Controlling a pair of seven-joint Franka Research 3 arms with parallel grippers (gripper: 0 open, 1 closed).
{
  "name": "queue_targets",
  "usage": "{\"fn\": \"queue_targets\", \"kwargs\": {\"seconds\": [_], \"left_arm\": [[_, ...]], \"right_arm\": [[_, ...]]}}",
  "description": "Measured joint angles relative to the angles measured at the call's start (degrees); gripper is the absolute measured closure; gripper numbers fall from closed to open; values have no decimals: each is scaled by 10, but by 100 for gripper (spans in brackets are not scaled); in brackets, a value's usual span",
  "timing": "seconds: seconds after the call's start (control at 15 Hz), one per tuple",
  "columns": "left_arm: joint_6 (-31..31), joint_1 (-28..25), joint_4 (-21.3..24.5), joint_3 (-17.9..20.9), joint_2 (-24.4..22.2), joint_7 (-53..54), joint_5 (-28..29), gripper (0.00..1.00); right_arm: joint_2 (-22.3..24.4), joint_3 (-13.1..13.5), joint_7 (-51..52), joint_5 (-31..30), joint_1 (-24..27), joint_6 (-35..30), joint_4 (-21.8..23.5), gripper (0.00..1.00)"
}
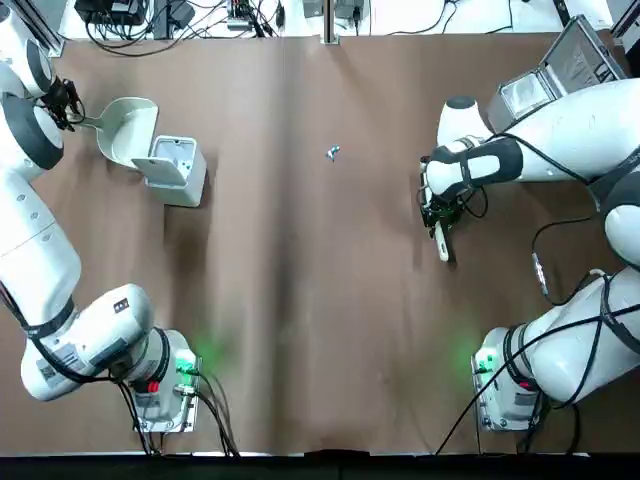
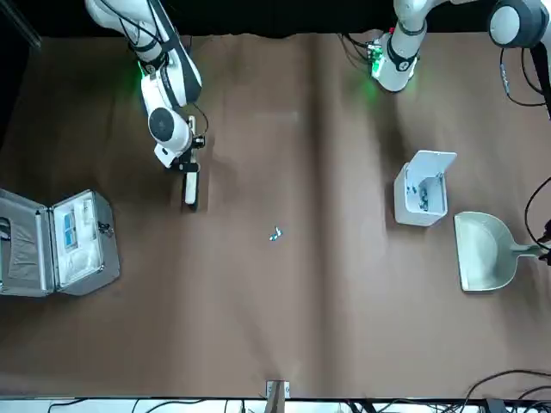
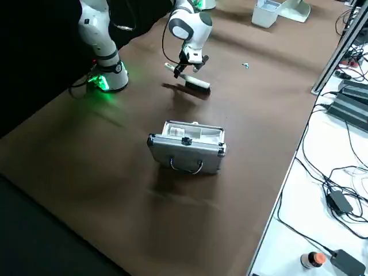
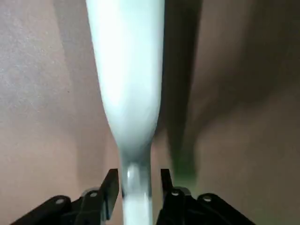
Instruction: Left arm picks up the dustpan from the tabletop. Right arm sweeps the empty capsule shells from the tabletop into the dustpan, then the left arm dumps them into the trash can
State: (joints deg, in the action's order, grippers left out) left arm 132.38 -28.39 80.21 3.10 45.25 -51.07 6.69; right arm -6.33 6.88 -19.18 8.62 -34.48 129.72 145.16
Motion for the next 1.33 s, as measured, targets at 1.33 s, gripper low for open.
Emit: {"fn": "queue_targets", "kwargs": {"seconds": [1.33], "left_arm": [[-164, 25, -16, -84, -174, -38, 2, 67]], "right_arm": [[0, 0, 0, 0, 0, 0, -3, 69]]}}
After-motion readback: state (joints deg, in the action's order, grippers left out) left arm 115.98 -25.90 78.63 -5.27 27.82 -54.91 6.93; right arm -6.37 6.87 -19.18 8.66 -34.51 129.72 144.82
